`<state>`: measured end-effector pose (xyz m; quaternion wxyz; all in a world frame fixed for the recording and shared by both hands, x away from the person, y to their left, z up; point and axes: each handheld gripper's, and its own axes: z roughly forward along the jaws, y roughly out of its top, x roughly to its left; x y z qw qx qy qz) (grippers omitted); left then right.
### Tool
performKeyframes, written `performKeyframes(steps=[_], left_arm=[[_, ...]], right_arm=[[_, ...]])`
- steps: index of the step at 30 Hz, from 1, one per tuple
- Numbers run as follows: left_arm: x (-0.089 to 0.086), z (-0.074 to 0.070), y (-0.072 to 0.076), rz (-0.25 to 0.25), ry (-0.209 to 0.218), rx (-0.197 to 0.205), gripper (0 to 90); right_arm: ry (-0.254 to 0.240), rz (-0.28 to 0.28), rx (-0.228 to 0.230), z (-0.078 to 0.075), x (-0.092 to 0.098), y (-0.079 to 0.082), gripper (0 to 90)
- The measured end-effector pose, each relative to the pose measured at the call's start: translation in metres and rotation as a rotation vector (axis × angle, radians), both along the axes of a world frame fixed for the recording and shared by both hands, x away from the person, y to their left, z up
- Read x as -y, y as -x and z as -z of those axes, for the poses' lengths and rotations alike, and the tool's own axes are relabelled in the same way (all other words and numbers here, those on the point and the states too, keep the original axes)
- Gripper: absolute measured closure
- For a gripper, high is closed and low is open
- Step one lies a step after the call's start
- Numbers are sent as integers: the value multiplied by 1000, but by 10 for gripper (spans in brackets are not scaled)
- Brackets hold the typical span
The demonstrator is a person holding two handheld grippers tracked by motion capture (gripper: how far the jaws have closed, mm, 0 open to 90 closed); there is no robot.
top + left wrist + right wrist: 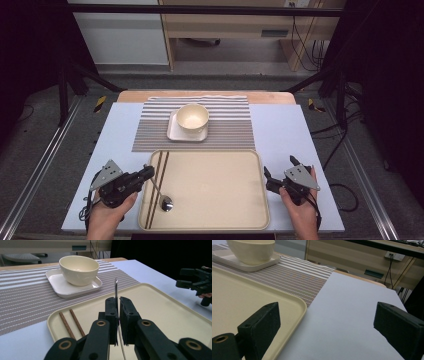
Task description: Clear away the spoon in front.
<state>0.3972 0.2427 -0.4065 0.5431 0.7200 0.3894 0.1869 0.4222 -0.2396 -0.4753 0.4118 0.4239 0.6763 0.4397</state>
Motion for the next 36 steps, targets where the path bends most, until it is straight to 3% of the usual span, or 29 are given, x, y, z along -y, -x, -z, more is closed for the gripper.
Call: performKeyframes(steps=[11,22,36], left_arm=[[15,8,-32,23,-38,-9,827],[24,24,-58,64,-75,-91,812],[27,38,-75,34,-124,-144,747]], right_arm=[[1,0,4,0,0,0,73],[-3,-2,0,0,1,0,74],[-1,-3,-3,0,1,0,73]])
